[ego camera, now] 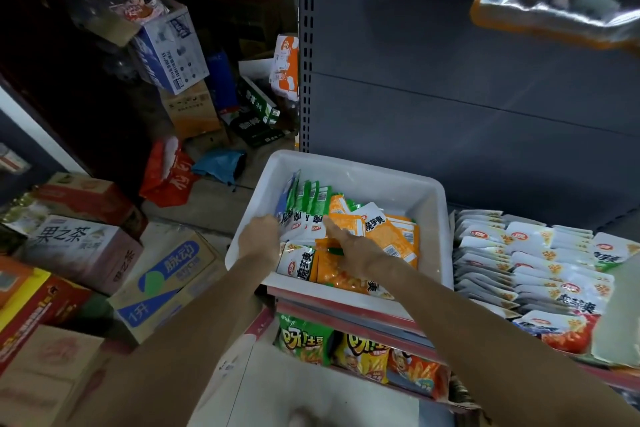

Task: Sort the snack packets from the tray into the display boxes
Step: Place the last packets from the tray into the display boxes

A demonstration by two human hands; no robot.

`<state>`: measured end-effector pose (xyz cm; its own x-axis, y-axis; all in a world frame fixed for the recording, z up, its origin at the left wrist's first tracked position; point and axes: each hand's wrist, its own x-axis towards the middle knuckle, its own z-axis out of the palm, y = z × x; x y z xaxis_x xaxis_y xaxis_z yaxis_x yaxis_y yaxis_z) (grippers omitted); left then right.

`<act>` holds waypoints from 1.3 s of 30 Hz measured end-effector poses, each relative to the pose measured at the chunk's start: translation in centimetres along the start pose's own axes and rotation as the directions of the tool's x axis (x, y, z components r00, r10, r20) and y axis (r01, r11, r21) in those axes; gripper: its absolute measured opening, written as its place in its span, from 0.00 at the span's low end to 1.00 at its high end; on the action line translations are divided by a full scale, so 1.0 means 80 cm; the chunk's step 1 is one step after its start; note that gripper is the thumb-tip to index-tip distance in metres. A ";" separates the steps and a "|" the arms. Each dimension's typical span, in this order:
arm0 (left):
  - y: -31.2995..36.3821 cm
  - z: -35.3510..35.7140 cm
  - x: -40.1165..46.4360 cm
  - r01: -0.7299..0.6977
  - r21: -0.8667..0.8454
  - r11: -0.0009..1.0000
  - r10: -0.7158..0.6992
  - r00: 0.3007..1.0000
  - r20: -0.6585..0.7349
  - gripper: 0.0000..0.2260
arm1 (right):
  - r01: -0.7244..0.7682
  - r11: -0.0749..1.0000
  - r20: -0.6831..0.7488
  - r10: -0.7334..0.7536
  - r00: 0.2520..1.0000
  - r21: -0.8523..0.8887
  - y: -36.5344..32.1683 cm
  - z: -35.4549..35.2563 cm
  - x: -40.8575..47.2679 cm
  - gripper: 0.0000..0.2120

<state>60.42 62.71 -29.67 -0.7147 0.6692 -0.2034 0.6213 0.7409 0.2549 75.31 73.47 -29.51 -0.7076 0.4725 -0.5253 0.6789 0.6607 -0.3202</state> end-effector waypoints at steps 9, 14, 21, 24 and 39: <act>-0.020 -0.014 -0.017 -0.319 -0.303 0.898 0.278 0.945 -0.172 0.07 | -0.004 0.985 0.053 0.013 0.999 -0.171 -0.012 0.002 -0.001 0.47; -0.009 -0.044 -0.037 -0.407 -0.438 0.801 0.293 0.906 -0.306 0.06 | 0.042 0.979 0.012 -0.045 0.999 0.199 -0.008 -0.014 -0.015 0.36; 0.052 -0.080 -0.056 -0.561 -0.435 0.704 0.440 0.826 -0.353 0.05 | 0.281 0.926 -0.545 -0.104 0.832 0.252 0.008 -0.070 -0.074 0.34; 0.092 -0.086 -0.069 -0.599 -0.467 0.651 0.495 0.801 -0.337 0.07 | 0.273 0.954 -0.676 -0.120 0.727 0.124 0.039 -0.085 -0.101 0.18; 0.322 -0.051 -0.158 -0.572 -0.700 0.428 0.560 0.776 -0.292 0.03 | 0.400 0.743 -0.727 0.167 0.666 0.537 0.227 -0.123 -0.275 0.07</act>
<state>84.13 73.10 -16.68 -0.3001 0.9176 0.2606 0.4497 -0.1048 0.8870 101.27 80.83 -16.03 -0.5001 0.8491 0.1702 0.3264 0.3669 -0.8711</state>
